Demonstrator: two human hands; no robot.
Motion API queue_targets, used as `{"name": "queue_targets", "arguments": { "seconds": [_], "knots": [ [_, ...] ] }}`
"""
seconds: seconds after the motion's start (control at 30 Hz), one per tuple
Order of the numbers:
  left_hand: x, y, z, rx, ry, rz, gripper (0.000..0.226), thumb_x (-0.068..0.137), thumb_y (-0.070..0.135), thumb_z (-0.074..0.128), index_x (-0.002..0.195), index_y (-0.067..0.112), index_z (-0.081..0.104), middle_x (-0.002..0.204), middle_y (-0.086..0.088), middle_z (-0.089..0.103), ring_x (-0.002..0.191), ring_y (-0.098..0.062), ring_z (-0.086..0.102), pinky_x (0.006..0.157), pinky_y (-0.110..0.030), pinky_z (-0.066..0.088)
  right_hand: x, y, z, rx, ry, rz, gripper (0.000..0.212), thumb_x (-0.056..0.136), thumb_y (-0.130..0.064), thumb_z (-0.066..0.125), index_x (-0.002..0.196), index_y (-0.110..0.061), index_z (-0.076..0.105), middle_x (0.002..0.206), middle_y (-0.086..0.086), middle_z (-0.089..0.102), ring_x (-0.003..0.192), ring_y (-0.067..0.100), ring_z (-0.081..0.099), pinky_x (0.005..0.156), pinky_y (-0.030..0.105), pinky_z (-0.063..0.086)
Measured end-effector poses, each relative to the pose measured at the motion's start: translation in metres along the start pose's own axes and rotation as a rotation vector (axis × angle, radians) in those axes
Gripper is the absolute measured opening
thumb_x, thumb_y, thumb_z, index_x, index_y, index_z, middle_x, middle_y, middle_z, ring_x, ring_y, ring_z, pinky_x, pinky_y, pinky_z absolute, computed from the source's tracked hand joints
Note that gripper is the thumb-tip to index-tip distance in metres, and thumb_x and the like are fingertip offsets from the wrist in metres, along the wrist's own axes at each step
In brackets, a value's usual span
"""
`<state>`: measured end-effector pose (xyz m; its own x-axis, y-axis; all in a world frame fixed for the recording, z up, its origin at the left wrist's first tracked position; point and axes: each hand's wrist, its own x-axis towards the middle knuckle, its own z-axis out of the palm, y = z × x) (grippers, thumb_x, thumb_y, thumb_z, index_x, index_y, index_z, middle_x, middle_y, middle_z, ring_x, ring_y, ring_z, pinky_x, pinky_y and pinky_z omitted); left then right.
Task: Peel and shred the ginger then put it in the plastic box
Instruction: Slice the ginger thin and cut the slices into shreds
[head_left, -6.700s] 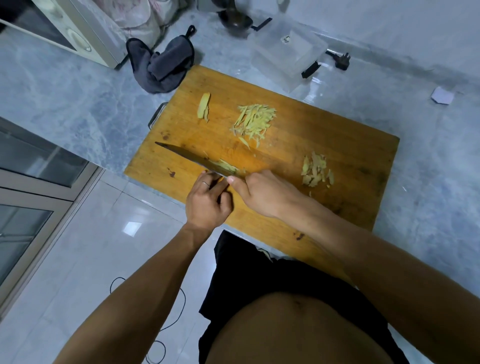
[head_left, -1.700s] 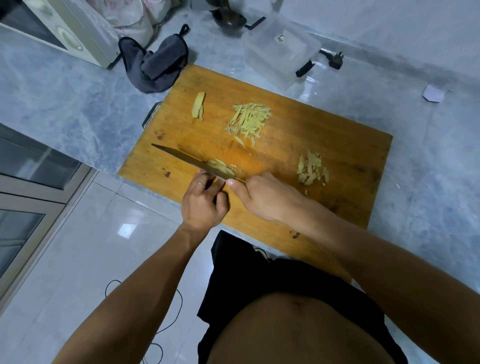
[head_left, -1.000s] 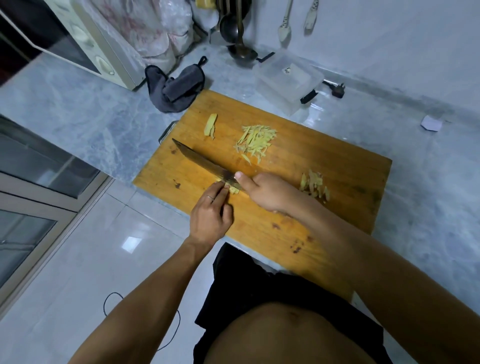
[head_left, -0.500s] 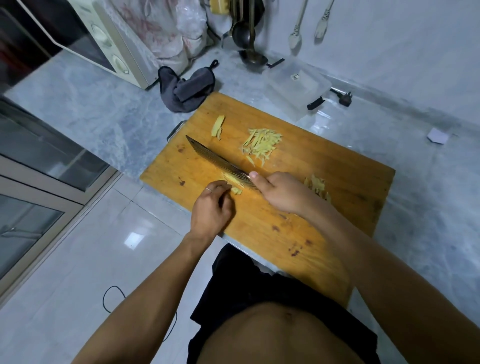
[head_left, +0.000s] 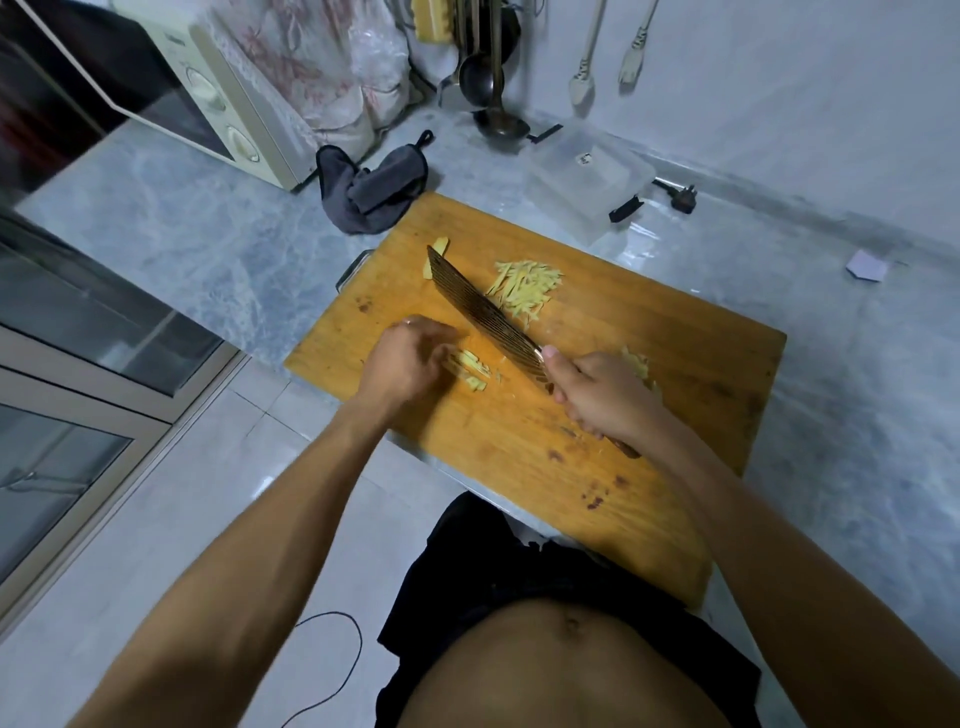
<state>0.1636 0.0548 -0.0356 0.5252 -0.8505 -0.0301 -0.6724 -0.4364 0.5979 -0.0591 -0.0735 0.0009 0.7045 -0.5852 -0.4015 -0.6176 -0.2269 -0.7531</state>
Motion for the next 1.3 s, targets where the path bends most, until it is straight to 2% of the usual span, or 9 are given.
{"name": "queue_targets", "arguments": {
  "seconds": [0.1, 0.2, 0.27, 0.53, 0.77, 1.0, 1.1, 1.23, 1.3],
  "knots": [
    [0.03, 0.013, -0.001, 0.236, -0.273, 0.062, 0.039, 0.088, 0.005, 0.062, 0.121, 0.023, 0.07, 0.124, 0.001, 0.064, 0.107, -0.019, 0.061, 0.095, -0.033, 0.05, -0.006, -0.005, 0.001, 0.056, -0.008, 0.02, 0.065, 0.099, -0.065, 0.031, 0.071, -0.014, 0.06, 0.054, -0.002, 0.057, 0.042, 0.012, 0.051, 0.052, 0.028, 0.044],
    [0.05, 0.019, 0.001, 0.356, -0.449, 0.077, 0.021, 0.088, 0.009, 0.066, 0.101, 0.024, 0.072, 0.111, 0.002, 0.07, 0.098, -0.018, 0.066, 0.091, -0.034, 0.053, -0.006, -0.009, 0.001, 0.092, 0.003, 0.048, 0.065, 0.099, -0.066, 0.032, 0.072, -0.014, 0.061, 0.054, -0.002, 0.057, 0.041, 0.012, 0.051, 0.051, 0.028, 0.044],
    [0.058, 0.019, -0.001, 0.381, -0.521, 0.105, 0.018, 0.088, 0.01, 0.067, 0.086, 0.027, 0.068, 0.098, 0.003, 0.072, 0.091, -0.017, 0.067, 0.086, -0.033, 0.055, -0.006, -0.011, 0.002, 0.09, 0.005, 0.058, 0.066, 0.099, -0.066, 0.031, 0.072, -0.014, 0.061, 0.054, -0.003, 0.057, 0.042, 0.012, 0.051, 0.05, 0.027, 0.043],
    [0.07, 0.014, -0.006, 0.384, -0.658, 0.215, 0.012, 0.09, 0.016, 0.067, 0.097, 0.026, 0.068, 0.098, 0.007, 0.069, 0.093, -0.013, 0.063, 0.088, -0.03, 0.05, -0.006, -0.017, 0.003, 0.072, 0.018, 0.097, 0.067, 0.099, -0.066, 0.026, 0.071, -0.015, 0.059, 0.055, -0.001, 0.055, 0.047, 0.015, 0.052, 0.054, 0.03, 0.045],
    [0.067, -0.003, 0.001, 0.117, -0.381, 0.215, 0.036, 0.081, -0.008, 0.061, 0.105, 0.015, 0.072, 0.112, -0.003, 0.071, 0.104, -0.021, 0.064, 0.095, -0.034, 0.05, -0.011, -0.019, -0.003, 0.061, 0.013, 0.135, 0.067, 0.101, -0.063, 0.026, 0.067, -0.014, 0.057, 0.054, -0.001, 0.055, 0.045, 0.014, 0.052, 0.054, 0.03, 0.046],
    [-0.009, -0.001, 0.011, -0.129, 0.154, 0.056, 0.035, 0.082, -0.008, 0.053, 0.104, 0.009, 0.074, 0.108, -0.009, 0.069, 0.099, -0.024, 0.064, 0.09, -0.03, 0.05, -0.011, -0.018, -0.005, 0.019, -0.032, 0.124, 0.072, 0.1, -0.062, 0.031, 0.074, -0.004, 0.064, 0.057, 0.003, 0.057, 0.051, 0.018, 0.056, 0.062, 0.032, 0.045],
    [-0.044, -0.004, 0.029, -0.03, 0.136, 0.115, 0.035, 0.082, 0.001, 0.051, 0.109, 0.011, 0.071, 0.118, -0.007, 0.065, 0.104, -0.026, 0.063, 0.084, -0.037, 0.055, -0.011, -0.018, -0.003, -0.092, -0.057, 0.038, 0.079, 0.1, -0.063, 0.03, 0.075, 0.005, 0.06, 0.059, 0.014, 0.056, 0.054, 0.028, 0.057, 0.057, 0.033, 0.043],
    [-0.059, -0.005, 0.045, 0.024, 0.15, 0.047, 0.033, 0.092, 0.013, 0.053, 0.12, 0.018, 0.069, 0.129, -0.005, 0.057, 0.11, -0.025, 0.059, 0.081, -0.031, 0.052, -0.012, -0.016, -0.005, -0.193, -0.112, -0.045, 0.07, 0.102, -0.059, 0.032, 0.057, -0.008, 0.051, 0.047, -0.001, 0.05, 0.038, 0.006, 0.048, 0.041, 0.018, 0.032],
    [-0.057, -0.004, 0.05, 0.012, 0.212, -0.019, 0.028, 0.094, 0.013, 0.056, 0.119, 0.016, 0.07, 0.126, -0.004, 0.059, 0.11, -0.024, 0.059, 0.083, -0.033, 0.053, -0.01, -0.013, -0.006, -0.238, -0.12, -0.079, 0.071, 0.103, -0.058, 0.032, 0.055, -0.008, 0.049, 0.046, 0.002, 0.049, 0.038, 0.008, 0.047, 0.04, 0.019, 0.032]
  ]
}}
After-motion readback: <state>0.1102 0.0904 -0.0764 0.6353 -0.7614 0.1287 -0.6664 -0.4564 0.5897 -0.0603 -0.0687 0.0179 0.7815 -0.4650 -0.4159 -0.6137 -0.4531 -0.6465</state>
